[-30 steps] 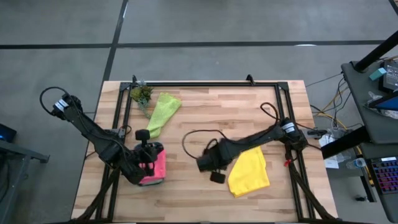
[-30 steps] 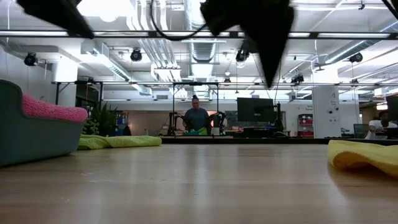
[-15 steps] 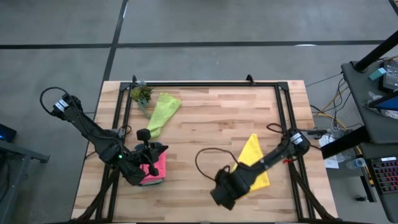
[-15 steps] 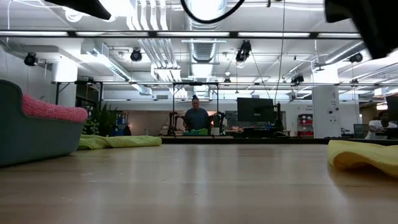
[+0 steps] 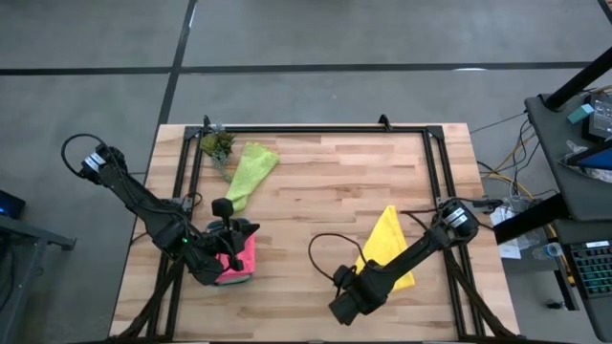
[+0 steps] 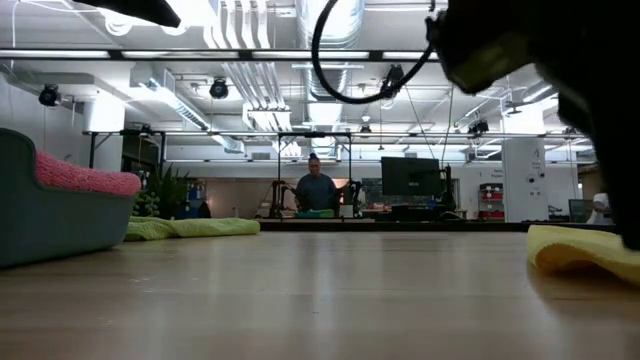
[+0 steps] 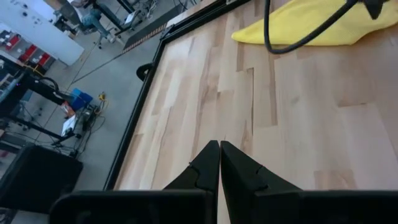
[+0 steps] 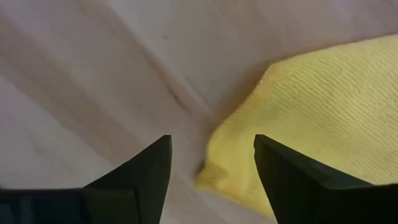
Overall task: Fold microfiber towels
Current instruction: Fold the yellow microfiber cloth
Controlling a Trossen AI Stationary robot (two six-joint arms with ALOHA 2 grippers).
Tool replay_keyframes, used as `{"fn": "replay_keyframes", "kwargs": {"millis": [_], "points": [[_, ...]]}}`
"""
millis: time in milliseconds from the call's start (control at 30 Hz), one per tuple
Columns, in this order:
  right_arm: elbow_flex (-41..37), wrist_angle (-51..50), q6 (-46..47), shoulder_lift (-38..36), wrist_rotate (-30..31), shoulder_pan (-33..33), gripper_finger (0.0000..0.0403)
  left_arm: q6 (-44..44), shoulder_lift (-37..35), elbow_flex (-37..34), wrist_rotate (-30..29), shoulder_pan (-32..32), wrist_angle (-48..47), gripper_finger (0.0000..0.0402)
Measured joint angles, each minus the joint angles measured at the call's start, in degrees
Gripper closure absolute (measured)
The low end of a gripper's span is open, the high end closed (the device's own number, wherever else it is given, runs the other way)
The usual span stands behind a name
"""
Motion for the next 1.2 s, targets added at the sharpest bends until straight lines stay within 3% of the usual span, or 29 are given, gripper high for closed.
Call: {"fn": "replay_keyframes", "kwargs": {"millis": [333,700,900,1033,1200], "points": [[-6.2,6.6,2.5,-0.2,-3.3,0.0,0.0196,-0.1,0.0,0.0,0.0,0.0,0.3,0.0402],[-5.7,6.1,1.6,-0.4,-3.0,0.0,0.0362,-0.1,0.0,0.0,-0.1,0.0,0.9,0.0402],[-5.8,3.3,1.2,-2.3,-2.7,-0.1,0.0392,-0.1,0.0,0.0,-0.1,0.0,0.9,0.0402],[-5.8,1.0,-0.2,-6.3,1.9,-0.1,0.0393,-0.1,0.0,0.0,-0.1,0.0,1.2,0.0402],[-5.8,1.9,-7.8,-13.4,14.4,-0.3,0.0394,2.9,0.0,-0.7,-0.1,0.0,6.9,0.0402]]}}
